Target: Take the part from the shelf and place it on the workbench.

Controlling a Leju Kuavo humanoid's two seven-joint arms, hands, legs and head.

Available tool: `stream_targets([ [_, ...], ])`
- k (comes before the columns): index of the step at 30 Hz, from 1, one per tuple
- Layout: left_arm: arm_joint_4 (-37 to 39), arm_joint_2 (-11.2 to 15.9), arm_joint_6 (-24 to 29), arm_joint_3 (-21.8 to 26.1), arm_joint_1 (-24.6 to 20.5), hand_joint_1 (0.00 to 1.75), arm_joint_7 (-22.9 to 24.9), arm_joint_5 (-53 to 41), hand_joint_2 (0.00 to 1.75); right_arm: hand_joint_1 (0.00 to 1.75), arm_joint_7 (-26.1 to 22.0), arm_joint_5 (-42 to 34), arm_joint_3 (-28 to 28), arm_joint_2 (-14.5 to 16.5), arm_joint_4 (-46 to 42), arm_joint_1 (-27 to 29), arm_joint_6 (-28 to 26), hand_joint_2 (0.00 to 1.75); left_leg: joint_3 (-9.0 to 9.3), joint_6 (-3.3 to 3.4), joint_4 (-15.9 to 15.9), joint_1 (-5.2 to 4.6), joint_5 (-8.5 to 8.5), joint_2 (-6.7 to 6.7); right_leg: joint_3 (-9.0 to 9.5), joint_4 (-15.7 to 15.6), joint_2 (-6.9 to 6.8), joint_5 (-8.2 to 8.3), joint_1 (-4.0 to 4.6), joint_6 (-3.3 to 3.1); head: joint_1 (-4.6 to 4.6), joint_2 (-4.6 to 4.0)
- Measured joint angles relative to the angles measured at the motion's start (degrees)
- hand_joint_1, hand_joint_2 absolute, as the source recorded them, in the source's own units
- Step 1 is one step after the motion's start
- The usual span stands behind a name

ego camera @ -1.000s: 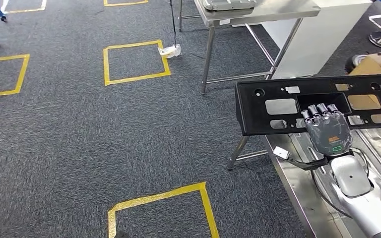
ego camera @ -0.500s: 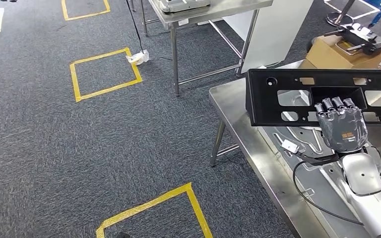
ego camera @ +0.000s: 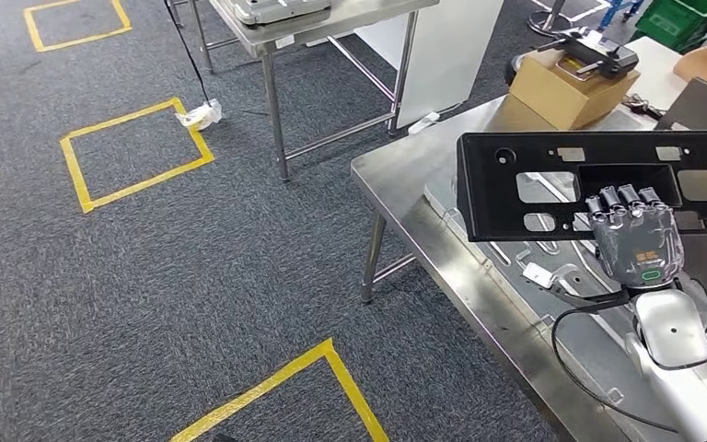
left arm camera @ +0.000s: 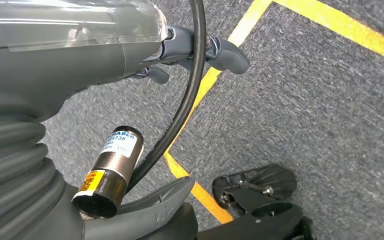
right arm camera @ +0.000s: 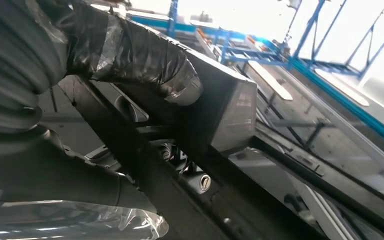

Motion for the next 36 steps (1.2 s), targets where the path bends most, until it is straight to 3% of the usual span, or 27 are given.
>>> stream_targets([
  [1, 0.0, 0.0, 0.0, 0.0, 0.0, 0.0, 0.0, 0.0, 1.75, 1.73, -0.1, 0.0, -0.1, 0.1, 0.0, 0.2, 0.0, 1.75, 0.08, -0.04, 0.0, -0.01, -0.1, 0.67, 0.97, -1.8, -0.25, 1.37, -0.05, 0.01, 0.0, 0.0],
  [3, 0.0, 0.0, 0.0, 0.1, 0.0, 0.0, 0.1, 0.0, 1.75, 1.73, -0.3, 0.0, -0.4, 0.3, 0.0, 0.3, 0.0, 1.75, 0.41, -0.33, 0.0, -0.09, -0.35, 1.86, 5.26, -9.9, -2.21, 4.87, 0.15, -0.23, 0.0, 0.0],
  [5, 0.0, 0.0, 0.0, 0.1, 0.0, 0.0, 0.3, 0.0, 1.75, 1.73, -0.3, 0.0, -1.0, 0.6, -0.1, 0.2, 0.0, 1.75, 0.7, -0.84, 0.0, -0.39, -0.66, 2.82, 8.04, -15.4, -4.01, 6.46, 0.68, -0.94, -0.01, 0.0],
  [6, 0.0, 0.0, 0.0, 0.2, 0.0, 0.0, 0.3, 0.0, 1.75, 1.73, -0.4, 0.0, -1.2, 0.7, -0.1, 0.2, 0.0, 1.75, 0.83, -1.1, 0.0, -0.52, -0.81, 3.34, 8.21, -16.0, -4.17, 6.35, 0.95, -1.3, -0.02, 0.0],
  [8, 0.0, 0.0, 0.0, 0.2, -0.1, 0.0, 0.5, 0.0, 1.75, 1.73, -0.6, 0.0, -1.6, 1.0, -0.1, 0.4, 0.0, 1.75, 1.1, -1.71, -0.1, -0.55, -1.15, 4.26, 8.14, -16.1, -2.81, 6.53, 0.9, -1.98, -0.03, 0.0],
  [10, 0.0, 0.0, 0.0, 0.2, -0.1, 0.0, 0.5, 0.0, 1.75, 1.73, -1.1, 0.0, -2.1, 1.4, -0.1, 0.6, 0.0, 1.75, 0.53, -2.34, 1.8, -0.38, -2.64, 2.44, 8.36, -16.5, -1.57, 6.76, 0.53, -2.73, -0.04, 0.0],
  [12, 0.0, 0.0, 0.0, 0.3, 0.0, 0.0, 0.6, 0.0, 1.75, 1.73, -1.6, 0.0, -2.7, 2.1, -0.1, 0.7, 0.0, 1.75, -2.37, -2.69, 8.2, -0.19, -6.04, -0.6, 8.49, -16.6, -0.34, 6.87, 0.41, -3.25, -0.05, 0.0],
  [14, 0.0, 0.1, 0.1, 0.4, 0.3, 0.0, 0.7, 0.0, 1.75, 1.73, -2.2, 0.0, -3.1, 3.0, 0.0, 0.9, 0.0, 1.75, -6.18, -2.73, 15.6, -0.16, -8.64, -1.52, 8.48, -16.5, 1.08, 6.8, 0.52, -3.46, -0.05, 0.0],
  [15, 0.0, 0.1, 0.0, 0.4, 0.4, 0.0, 0.7, 0.0, 1.75, 1.73, -2.5, -0.1, -3.3, 3.3, 0.0, 1.1, 0.0, 1.75, -7.17, -2.67, 17.0, -0.17, -8.4, -1.61, 8.47, -16.4, 1.87, 6.74, 0.57, -3.52, -0.05, 0.0],
  [16, 0.0, 0.1, 0.0, 0.4, 0.5, 0.0, 0.8, 0.0, 1.75, 1.73, -2.7, -0.1, -3.6, 3.7, 0.1, 1.2, 0.0, 1.75, -7.02, -2.53, 16.0, -0.17, -6.93, -1.75, 8.47, -16.2, 2.69, 6.65, 0.6, -3.54, -0.05, 0.0],
  [17, 0.0, 0.2, 0.0, 0.5, 0.6, 0.0, 0.8, 0.0, 1.75, 1.73, -2.7, -0.1, -3.9, 3.9, 0.1, 1.3, 0.0, 1.75, -5.85, -2.31, 12.8, -0.17, -4.66, -2.2, 8.48, -16.0, 3.51, 6.55, 0.6, -3.53, -0.05, 0.0],
  [19, 0.0, 0.4, 0.0, 0.6, 0.6, 0.0, 0.8, 0.0, 1.75, 1.73, -2.8, -0.2, -4.4, 4.4, 0.1, 1.3, 0.0, 1.75, -2.58, -1.78, 4.8, -0.04, -0.78, -4.86, 8.32, -15.6, 5.01, 6.32, 0.54, -3.3, -0.04, 0.0],
  [21, 0.0, 0.5, 0.0, 0.7, 0.6, 0.0, 0.9, 0.0, 1.75, 1.73, -2.9, -0.2, -4.8, 4.7, 0.2, 1.5, 0.0, 1.75, -1.0, -1.57, 1.1, 0.0, 0.28, -6.51, 7.94, -15.4, 6.3, 6.3, 0.39, -2.71, -0.04, 0.0],
  [23, 0.0, 0.6, 0.0, 0.8, 0.5, 0.0, 0.9, 0.0, 1.75, 1.73, -3.3, -0.4, -5.3, 5.0, 0.2, 1.7, 0.0, 1.75, -0.72, -1.29, 0.6, -0.09, 0.44, -5.41, 7.63, -15.6, 7.53, 6.49, 0.15, -1.83, -0.05, 0.0],
  [24, 0.0, 0.6, 0.0, 0.8, 0.5, 0.0, 0.8, 0.0, 1.75, 1.73, -3.7, -0.5, -5.7, 5.1, 0.3, 1.9, 0.0, 1.75, -0.54, -0.98, 0.2, -0.08, 0.64, -4.85, 7.48, -15.4, 7.11, 6.37, 0.07, -1.44, -0.04, 0.0],
  [26, 0.0, 0.6, 0.0, 0.8, 0.5, 0.0, 0.7, -0.1, 1.75, 1.73, -4.2, -0.8, -6.8, 5.6, 0.5, 1.9, 0.0, 1.75, -0.17, -0.39, -0.7, 0.12, 1.04, -3.71, 6.16, -12.7, 3.95, 4.54, 0.21, -0.83, 0.0, 0.0],
  [27, 0.0, 0.7, -0.1, 0.8, 0.5, 0.0, 0.6, -0.1, 1.75, 1.73, -4.2, -0.7, -7.4, 6.0, 0.7, 1.9, 0.0, 1.75, -0.07, -0.25, -0.8, 0.1, 1.1, -3.2, 4.72, -9.6, 1.93, 2.82, 0.2, -0.55, 0.01, 0.0],
  [28, 0.0, 0.7, -0.1, 0.9, 0.6, 0.0, 0.6, -0.1, 1.75, 1.73, -4.2, -0.6, -7.9, 6.5, 1.1, 1.8, 0.0, 1.75, -0.05, -0.17, -0.9, 0.09, 1.07, -2.67, 2.94, -5.8, 0.75, 1.05, 0.1, -0.22, 0.02, 0.0],
  [30, 0.0, 0.7, -0.2, 1.0, 0.8, 0.0, 0.5, 0.0, 1.75, 1.73, -4.0, -0.3, -8.7, 7.4, 2.0, 1.8, 0.1, 1.75, -0.05, -0.2, -0.8, 0.11, 0.93, -1.76, 0.5, -0.8, 0.07, -0.4, -0.35, 0.36, 0.01, 0.0],
  [31, 0.0, 0.7, -0.2, 1.0, 0.9, 0.0, 0.4, 0.0, 1.75, 1.73, -4.0, -0.2, -9.0, 7.8, 2.6, 1.9, 0.2, 1.75, -0.04, -0.28, -0.7, 0.13, 0.83, -1.44, 0.81, -1.3, -0.04, 0.48, -0.56, 0.55, 0.01, 0.0],
  [33, 0.0, 0.8, -0.3, 1.1, 0.9, 0.0, 0.3, 0.0, 1.75, 1.73, -3.8, -0.2, -9.8, 8.2, 3.4, 1.9, 0.4, 1.75, 0.04, -0.59, -0.4, 0.21, 0.52, -1.06, 4.57, -8.5, -0.45, 4.1, -0.83, 0.68, 0.01, 0.0],
  [35, 0.0, 0.8, -0.3, 1.2, 0.9, 0.0, 0.2, 0.0, 1.75, 1.73, -3.7, -0.2, -10.7, 8.4, 4.1, 1.8, 0.5, 1.75, 0.08, -1.07, -0.1, 0.06, 0.22, -0.89, 8.02, -14.9, -0.85, 6.23, -0.53, 0.2, 0.01, 0.0],
  [36, 0.0, 0.8, -0.3, 1.2, 0.9, 0.0, 0.1, 0.0, 1.75, 1.73, -3.7, -0.2, -11.0, 8.6, 4.4, 1.7, 0.5, 1.75, 0.08, -1.06, 0.0, -0.1, 0.07, -0.84, 8.62, -16.2, -0.9, 6.35, -0.45, -0.1, -0.01, 0.0],
])
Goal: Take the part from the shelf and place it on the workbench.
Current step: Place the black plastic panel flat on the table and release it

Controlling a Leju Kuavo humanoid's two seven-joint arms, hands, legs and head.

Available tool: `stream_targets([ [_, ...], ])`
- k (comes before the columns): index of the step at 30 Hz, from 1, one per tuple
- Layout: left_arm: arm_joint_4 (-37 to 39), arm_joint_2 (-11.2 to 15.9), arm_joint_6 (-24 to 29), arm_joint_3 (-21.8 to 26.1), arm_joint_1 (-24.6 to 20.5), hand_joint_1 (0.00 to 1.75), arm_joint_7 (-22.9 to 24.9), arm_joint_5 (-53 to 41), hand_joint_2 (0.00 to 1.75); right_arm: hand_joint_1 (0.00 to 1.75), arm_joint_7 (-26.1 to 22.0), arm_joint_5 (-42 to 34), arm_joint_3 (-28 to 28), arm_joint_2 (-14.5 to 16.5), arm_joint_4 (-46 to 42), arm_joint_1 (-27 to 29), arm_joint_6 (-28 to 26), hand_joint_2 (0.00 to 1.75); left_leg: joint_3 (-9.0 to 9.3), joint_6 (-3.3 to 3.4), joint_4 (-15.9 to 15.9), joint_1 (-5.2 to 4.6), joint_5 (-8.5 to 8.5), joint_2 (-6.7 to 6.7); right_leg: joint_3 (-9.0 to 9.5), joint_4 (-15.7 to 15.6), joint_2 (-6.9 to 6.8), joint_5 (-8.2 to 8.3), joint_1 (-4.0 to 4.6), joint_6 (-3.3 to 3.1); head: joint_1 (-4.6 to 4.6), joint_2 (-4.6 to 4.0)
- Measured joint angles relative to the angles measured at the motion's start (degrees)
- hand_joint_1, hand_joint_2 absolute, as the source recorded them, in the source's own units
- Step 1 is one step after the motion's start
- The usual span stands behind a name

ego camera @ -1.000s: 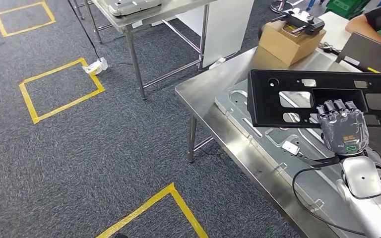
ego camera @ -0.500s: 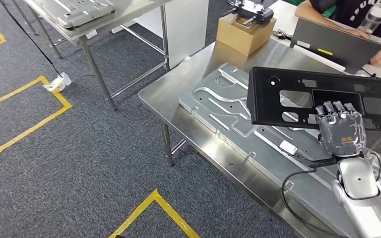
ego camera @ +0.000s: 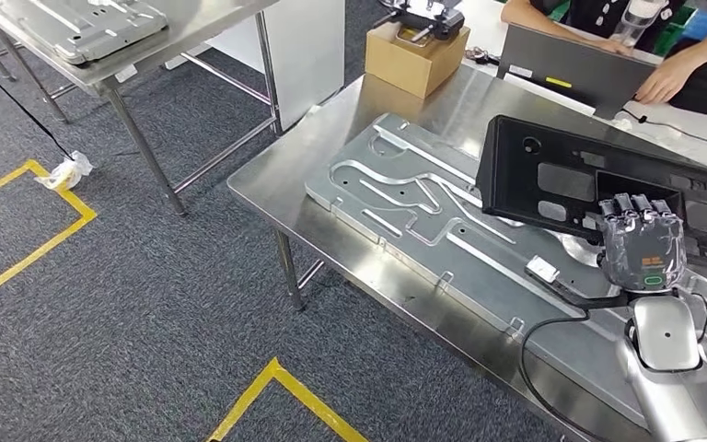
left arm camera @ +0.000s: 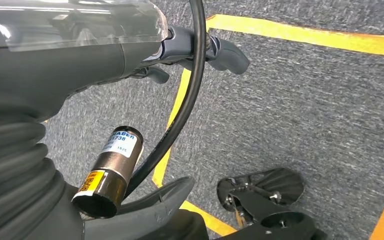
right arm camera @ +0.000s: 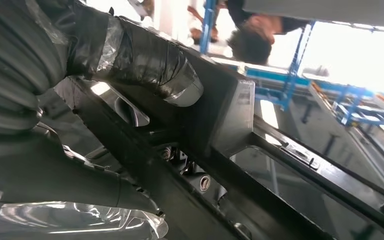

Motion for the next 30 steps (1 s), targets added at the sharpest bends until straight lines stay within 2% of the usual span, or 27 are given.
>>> stream_targets([
  [3, 0.0, 0.1, 0.0, 0.0, 0.1, 0.0, -0.1, 0.0, 1.75, 1.73, 0.0, 0.0, -0.5, 0.4, 0.8, 0.0, 0.2, 1.75, 0.1, 0.4, 0.0, -0.13, -0.13, 0.07, 0.08, -0.2, 0.31, 0.05, 0.17, -0.54, -0.04, 0.0],
  [9, 0.0, 0.2, 0.0, 0.1, 0.3, 0.0, -0.2, 0.0, 1.75, 1.73, -0.1, -0.7, -1.9, 0.9, 2.3, 0.0, 1.9, 1.75, 0.39, -0.44, -0.6, 0.07, 0.15, 0.08, 0.04, 0.0, 0.31, -0.2, 0.54, -1.11, -0.04, 0.0],
  [15, 0.0, 0.3, -0.2, 0.4, 0.5, 0.0, -0.2, -0.1, 1.75, 1.73, -0.8, -2.2, -3.3, 1.1, 3.4, 0.1, 4.3, 1.75, 0.45, -0.88, -0.6, 0.07, 0.14, 0.08, 0.02, 0.1, 0.32, -0.28, 0.65, -1.23, -0.03, 0.0],
  [30, 0.0, 0.5, -0.5, 0.5, 0.7, 0.0, -0.3, -1.2, 1.75, 1.73, -3.8, -5.7, -4.8, 0.8, 8.9, -0.2, 5.8, 1.75, 0.38, -0.92, -0.5, 0.06, 0.08, 0.08, 0.06, 0.1, 0.31, -0.27, 0.45, -1.22, -0.03, 0.0],
])
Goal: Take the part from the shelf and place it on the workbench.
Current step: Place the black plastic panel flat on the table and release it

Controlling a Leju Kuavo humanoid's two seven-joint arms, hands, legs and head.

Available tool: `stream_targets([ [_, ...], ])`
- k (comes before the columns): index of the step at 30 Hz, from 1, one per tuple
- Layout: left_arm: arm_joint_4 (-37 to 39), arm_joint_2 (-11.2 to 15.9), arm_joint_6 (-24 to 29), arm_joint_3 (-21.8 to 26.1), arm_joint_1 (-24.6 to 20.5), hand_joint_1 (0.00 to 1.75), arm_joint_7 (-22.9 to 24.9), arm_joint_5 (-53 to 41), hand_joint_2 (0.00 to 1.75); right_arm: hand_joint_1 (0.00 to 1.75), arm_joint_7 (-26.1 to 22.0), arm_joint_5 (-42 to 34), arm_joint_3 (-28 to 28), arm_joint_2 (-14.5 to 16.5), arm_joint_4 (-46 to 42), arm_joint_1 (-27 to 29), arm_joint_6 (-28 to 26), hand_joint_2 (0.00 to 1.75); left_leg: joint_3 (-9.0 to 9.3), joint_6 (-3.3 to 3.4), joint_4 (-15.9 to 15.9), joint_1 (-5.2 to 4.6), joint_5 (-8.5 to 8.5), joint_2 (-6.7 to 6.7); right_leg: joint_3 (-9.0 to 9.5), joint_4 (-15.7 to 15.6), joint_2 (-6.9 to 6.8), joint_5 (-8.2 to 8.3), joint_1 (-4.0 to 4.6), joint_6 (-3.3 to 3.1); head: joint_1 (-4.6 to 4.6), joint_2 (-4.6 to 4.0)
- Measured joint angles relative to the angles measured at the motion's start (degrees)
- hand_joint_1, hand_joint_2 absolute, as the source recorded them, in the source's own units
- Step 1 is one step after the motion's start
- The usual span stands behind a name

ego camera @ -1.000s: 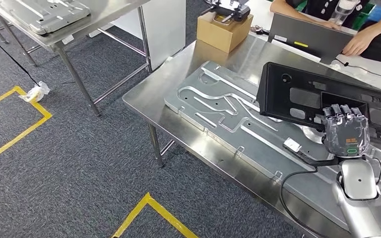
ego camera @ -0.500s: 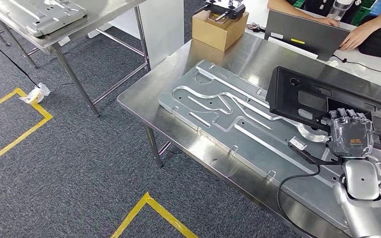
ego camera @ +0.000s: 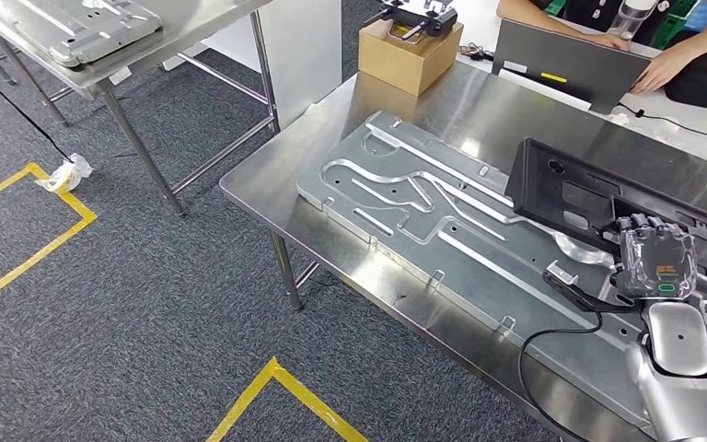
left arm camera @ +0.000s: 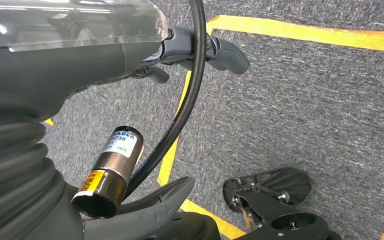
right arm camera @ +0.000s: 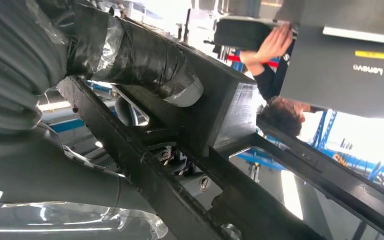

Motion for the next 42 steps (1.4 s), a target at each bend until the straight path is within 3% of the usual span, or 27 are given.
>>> stream_targets([
  [1, 0.0, 0.0, 0.0, 0.0, 0.0, 0.0, 0.0, 0.0, 1.75, 1.73, 0.0, 0.0, 0.0, 0.0, 0.3, 0.0, 0.0, 1.75, 0.0, 0.0, 0.0, 0.0, 0.0, 0.0, 0.0, 0.0, 0.0, 0.0, 0.0, 0.0, 0.0, 0.0],
  [5, 0.0, 0.0, 0.4, 0.0, 0.0, 0.0, 0.5, -0.1, 1.75, 0.0, -0.1, -0.4, 0.0, -0.1, 1.1, 0.0, 0.0, 0.0, 0.01, 0.0, 0.0, 0.0, 0.0, 0.0, 0.0, 0.0, 0.0, 0.0, 0.01, 0.0, 0.01, 0.0],
  [20, 0.0, 0.0, 0.6, 0.5, 0.1, 0.0, 1.0, 0.0, 1.75, 0.0, -0.2, -1.8, -0.9, -0.8, 1.8, 0.7, -0.1, 0.0, 0.04, 0.0, 0.0, 0.01, 0.0, 0.01, 0.02, 0.0, 0.02, 0.0, 0.01, 0.0, 0.01, 0.0],
  [24, 0.0, 0.0, 0.2, 0.5, 0.1, 0.0, 1.0, 0.0, 0.0, 0.0, -0.7, -2.5, -1.0, -0.9, 1.7, 1.0, 0.1, 0.0, 0.05, 0.0, 0.0, 0.01, 0.0, 0.01, 0.02, 0.0, 0.02, 0.0, 0.01, 0.0, 0.01, 0.0],
  [42, 0.0, 0.0, -0.5, 0.9, 0.2, 0.0, 0.1, 0.1, 0.0, 0.0, -2.7, -4.9, -1.1, -2.1, -0.8, 1.1, 1.9, 0.0, -0.02, 0.15, 0.2, -0.13, -0.14, 0.01, 0.07, -0.1, 0.02, 0.06, -0.14, 0.1, -0.01, 0.0],
])
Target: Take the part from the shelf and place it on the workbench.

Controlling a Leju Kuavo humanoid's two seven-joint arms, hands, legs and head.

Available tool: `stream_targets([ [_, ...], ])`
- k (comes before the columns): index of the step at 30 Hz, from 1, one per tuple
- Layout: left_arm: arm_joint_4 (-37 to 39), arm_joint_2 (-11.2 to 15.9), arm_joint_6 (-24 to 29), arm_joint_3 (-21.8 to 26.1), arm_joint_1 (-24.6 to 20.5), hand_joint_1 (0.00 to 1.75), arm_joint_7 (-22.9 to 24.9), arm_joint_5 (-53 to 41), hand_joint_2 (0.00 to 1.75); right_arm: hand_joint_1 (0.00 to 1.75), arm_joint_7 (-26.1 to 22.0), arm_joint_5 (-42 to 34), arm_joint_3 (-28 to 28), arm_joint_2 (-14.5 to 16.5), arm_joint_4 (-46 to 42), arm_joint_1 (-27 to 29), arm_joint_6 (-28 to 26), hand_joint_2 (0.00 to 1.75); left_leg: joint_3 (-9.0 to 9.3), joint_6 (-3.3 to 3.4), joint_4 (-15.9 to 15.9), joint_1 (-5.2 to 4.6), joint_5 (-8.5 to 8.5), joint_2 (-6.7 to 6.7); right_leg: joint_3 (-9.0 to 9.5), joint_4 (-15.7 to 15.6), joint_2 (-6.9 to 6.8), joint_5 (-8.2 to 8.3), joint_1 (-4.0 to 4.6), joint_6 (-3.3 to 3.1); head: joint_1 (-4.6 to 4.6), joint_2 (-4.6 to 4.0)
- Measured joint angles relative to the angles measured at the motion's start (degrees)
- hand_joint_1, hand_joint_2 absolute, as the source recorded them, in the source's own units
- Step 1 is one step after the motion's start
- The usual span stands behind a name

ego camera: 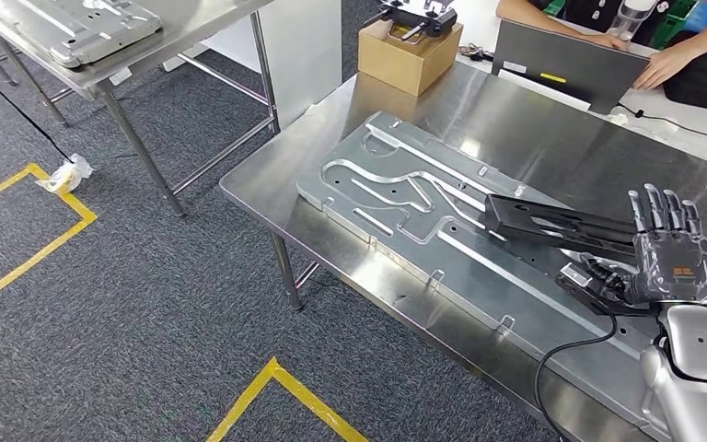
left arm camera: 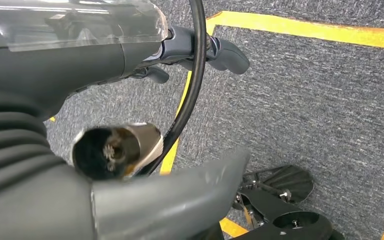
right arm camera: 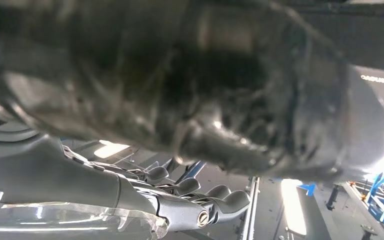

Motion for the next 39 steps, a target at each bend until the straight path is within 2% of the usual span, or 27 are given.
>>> stream_targets([
  [4, 0.0, 0.0, 0.0, 0.1, 0.0, 0.0, 0.0, 0.2, 0.0, 0.0, -0.2, -0.2, 0.0, 0.0, -0.4, -0.1, 0.3, 0.0, -0.14, 0.37, 0.4, -0.12, -0.18, -0.02, 0.08, -0.1, 0.02, 0.13, -0.19, 0.27, -0.01, 0.0],
  [7, 0.0, -0.1, 0.0, 0.1, 0.0, 0.0, 0.0, 0.3, 0.0, 0.0, -0.3, -0.5, 0.0, -0.3, -0.9, -0.1, 0.6, 0.0, 0.33, 0.95, -0.8, 0.29, 0.87, 0.17, 0.31, -0.1, 0.13, -0.07, -0.1, 0.77, 0.01, 0.0],
  [9, 0.0, -0.2, 0.0, 0.1, -0.1, 0.0, 0.0, 0.3, 0.0, 0.0, -0.4, -0.9, 0.0, -0.7, -1.1, -0.3, 0.8, 0.0, 0.51, 1.33, -1.9, 0.69, 1.69, 0.43, -0.95, 3.3, 0.23, -3.03, -0.18, 0.95, 0.04, 0.0],
  [11, 0.0, -0.3, 0.0, 0.2, -0.1, 0.0, 0.0, 0.3, 0.0, 0.0, -0.4, -1.1, 0.0, -0.8, -1.1, -0.3, 1.0, 0.0, 0.15, 1.43, -1.9, 0.68, 1.93, 0.55, -3.72, 10.4, 0.25, -7.09, -0.38, 1.33, 0.03, 0.0],
  [12, 0.0, -0.3, 0.0, 0.3, -0.1, 0.0, 0.0, 0.2, 0.0, 0.0, -0.5, -1.2, 0.0, -0.8, -1.1, -0.2, 1.1, 0.0, -0.11, 1.37, -1.7, 0.72, 1.97, 0.59, -4.71, 13.2, 0.25, -8.11, -0.56, 1.6, 0.04, 0.0],
  [13, 0.0, -0.4, 0.0, 0.3, -0.1, 0.0, 0.0, 0.2, 0.0, 0.0, -0.5, -1.2, 0.0, -0.8, -1.0, -0.1, 1.1, 0.0, -0.41, 1.27, -1.5, 0.81, 2.02, 0.63, -4.87, 14.3, 0.23, -8.06, -0.78, 1.92, 0.02, 0.0],
  [14, 0.0, -0.4, 0.0, 0.4, -0.1, 0.0, 0.0, 0.1, 0.0, 0.0, -0.6, -1.3, 0.0, -0.9, -1.0, -0.1, 1.1, 0.0, -0.77, 1.09, -1.1, 0.98, 2.03, 0.65, -3.92, 13.1, 0.18, -6.94, -1.06, 2.28, 0.03, 0.0],
  [16, 0.0, -0.5, -0.1, 0.4, -0.1, 0.0, -0.1, 0.0, 0.0, 0.0, -0.6, -1.4, 0.0, -0.9, -1.0, -0.1, 1.2, 0.0, -1.56, 0.38, -0.1, 1.39, 1.93, 0.64, 0.26, 6.0, -0.13, -4.13, -1.6, 3.14, 0.04, 0.0],
  [17, 0.0, -0.5, -0.1, 0.5, -0.2, 0.0, -0.1, 0.0, 0.0, 0.0, -0.6, -1.4, 0.0, -0.9, -1.0, -0.1, 1.2, 0.0, -1.91, -0.14, 0.4, 1.47, 1.88, 0.59, 1.85, 3.2, -0.13, -3.15, -1.59, 3.11, 0.03, 0.0],
  [18, 0.0, -0.5, -0.1, 0.5, -0.2, 0.0, -0.1, 0.0, 0.0, 0.0, -0.6, -1.5, 0.0, -0.9, -1.0, -0.1, 1.2, 0.0, -2.15, -0.64, 0.8, 1.39, 1.91, 0.52, 2.71, 1.6, -0.11, -2.85, -1.53, 2.8, 0.02, 0.0],
  [19, 0.0, -0.5, -0.1, 0.5, -0.2, 0.0, -0.1, 0.0, 0.0, 0.0, -0.7, -1.5, 0.0, -0.9, -1.0, -0.1, 1.3, 0.0, -2.31, -1.11, 0.9, 1.24, 2.06, 0.46, 2.67, 1.3, 0.03, -3.05, -1.32, 2.16, 0.0, 0.0],
  [21, 0.0, -0.5, -0.1, 0.5, -0.1, 0.0, -0.1, 0.0, 0.0, 0.0, -0.7, -1.6, 0.0, -0.9, -1.1, -0.1, 1.3, 0.0, -2.64, -1.88, 1.1, 1.17, 2.37, 0.38, 1.96, 1.6, 0.25, -2.67, -1.23, 0.76, -0.03, 0.0],
  [22, 0.0, -0.5, -0.2, 0.5, -0.1, 0.0, -0.1, 0.0, 0.0, 0.0, -0.7, -1.6, 0.0, -0.9, -1.1, -0.1, 1.3, 0.0, -3.05, -2.18, 1.5, 1.29, 1.9, 0.29, 1.54, 1.6, 0.28, -2.41, -1.19, 0.12, -0.05, 0.0],
  [23, 0.0, -0.5, -0.2, 0.5, -0.1, 0.0, -0.1, 0.0, 0.0, 0.0, -0.7, -1.6, 0.0, -0.9, -1.2, -0.1, 1.3, 0.0, -3.74, -2.35, 2.7, 1.4, 0.58, 0.15, 1.07, 1.6, 0.3, -2.03, -1.14, -0.49, -0.07, 0.0],
  [24, 0.0, -0.5, -0.2, 0.5, -0.1, 0.0, -0.1, 0.0, 0.0, 0.0, -0.7, -1.7, 0.0, -0.9, -1.3, -0.2, 1.3, 0.0, -4.81, -2.42, 5.1, 1.47, -1.54, -0.05, 0.54, 1.6, 0.31, -1.58, -1.03, -1.1, -0.09, 0.0],
  [26, 0.0, -0.5, -0.2, 0.6, -0.1, 0.0, -0.1, 0.0, 0.0, 0.0, -0.7, -1.7, 0.0, -0.9, -1.4, -0.1, 1.3, 0.0, -7.51, -2.26, 12.8, 1.35, -6.6, -0.46, -0.65, 1.6, 0.37, -0.67, -0.49, -1.89, -0.1, 0.0],
  [27, 0.0, -0.5, -0.2, 0.6, -0.1, 0.0, -0.1, -0.1, 0.0, 0.0, -0.7, -1.7, 0.0, -0.9, -1.4, 0.0, 1.3, 0.0, -8.41, -2.08, 16.1, 1.22, -8.16, -0.6, -1.27, 1.6, 0.42, -0.2, -0.17, -2.09, -0.1, 0.0],
  [28, 0.0, -0.5, -0.2, 0.6, -0.1, 0.0, -0.1, -0.1, 0.0, 0.0, -0.7, -1.7, 0.0, -0.9, -1.4, 0.0, 1.3, 0.0, -8.48, -1.79, 17.9, 1.08, -8.66, -0.67, -1.9, 1.7, 0.49, 0.29, 0.18, -2.23, -0.1, 0.0],
  [29, 0.0, -0.5, -0.2, 0.6, -0.1, 0.0, -0.1, -0.1, 0.0, 0.0, -0.7, -1.7, 0.0, -0.9, -1.4, 0.0, 1.3, 0.0, -7.36, -1.33, 17.4, 0.86, -8.05, -0.7, -2.51, 1.7, 0.58, 0.77, 0.53, -2.3, -0.1, 0.0],
  [30, 0.0, -0.5, -0.2, 0.6, -0.1, 0.0, -0.1, -0.1, 0.0, 0.0, -0.7, -1.7, 0.0, -1.0, -1.4, 0.0, 1.3, 0.0, -5.09, -0.68, 14.7, 0.59, -6.78, -0.75, -3.08, 1.7, 0.7, 1.27, 0.85, -2.34, -0.1, 0.0],
  [32, 0.0, -0.5, -0.2, 0.6, -0.3, 0.0, -0.1, -0.1, 0.0, 0.0, -0.7, -1.7, 0.0, -1.0, -1.4, 0.0, 1.3, 0.0, 1.05, 0.99, 6.2, -0.21, -4.99, -1.09, -3.9, 1.7, 0.88, 2.2, 1.24, -2.24, -0.09, 0.0],
  [33, 0.0, -0.4, -0.2, 0.6, -0.4, 0.0, -0.1, -0.1, 0.0, 0.0, -0.7, -1.8, 0.0, -1.0, -1.5, 0.0, 1.3, 0.0, 3.2, 1.46, 3.0, -0.55, -4.55, -1.2, -4.04, 1.6, 0.93, 2.62, 1.23, -2.06, -0.09, 0.0],
  [34, 0.0, -0.4, -0.2, 0.6, -0.4, 0.0, -0.1, -0.1, 0.0, 0.0, -0.7, -1.8, 0.0, -1.0, -1.5, 0.0, 1.3, 0.0, 4.38, 1.69, 1.0, -0.87, -4.49, -1.3, -4.05, 1.5, 0.94, 3.02, 1.1, -1.75, -0.08, 0.0],
  [36, 0.0, -0.5, -0.2, 0.6, -0.5, 0.0, -0.2, -0.1, 0.0, 0.0, -0.8, -1.8, 0.0, -1.1, -1.6, 0.0, 1.3, 0.0, 4.31, 1.73, -0.2, -1.09, -3.52, -1.17, -3.94, 0.9, 0.99, 4.02, 0.85, -0.88, -0.07, 0.0],
  [37, 0.0, -0.6, -0.2, 0.6, -0.6, 0.0, -0.2, -0.1, 0.0, 0.0, -0.8, -1.8, 0.0, -1.2, -1.6, 0.1, 1.3, 0.0, 4.14, 1.96, -0.9, -1.06, -2.82, -1.04, -4.1, 0.8, 1.02, 4.02, 0.78, -0.52, -0.07, 0.0],
  [38, 0.0, -0.6, -0.2, 0.6, -0.6, 0.0, -0.2, -0.1, 0.0, 0.0, -0.8, -1.8, 0.0, -1.3, -1.6, 0.2, 1.3, 0.0, 3.8, 2.33, -1.4, -0.93, -1.88, -0.9, -4.47, 1.3, 1.0, 2.92, 0.73, -0.27, -0.05, 0.0],
  [39, 0.0, -0.7, -0.2, 0.6, -0.6, 0.0, -0.2, -0.1, 0.0, 0.0, -0.8, -1.8, -0.1, -1.5, -1.7, 0.2, 1.4, 0.0, 3.28, 2.58, -1.9, -0.77, -0.9, -0.73, -5.07, 2.9, 0.96, 0.78, 0.69, -0.08, -0.03, 0.0],
])
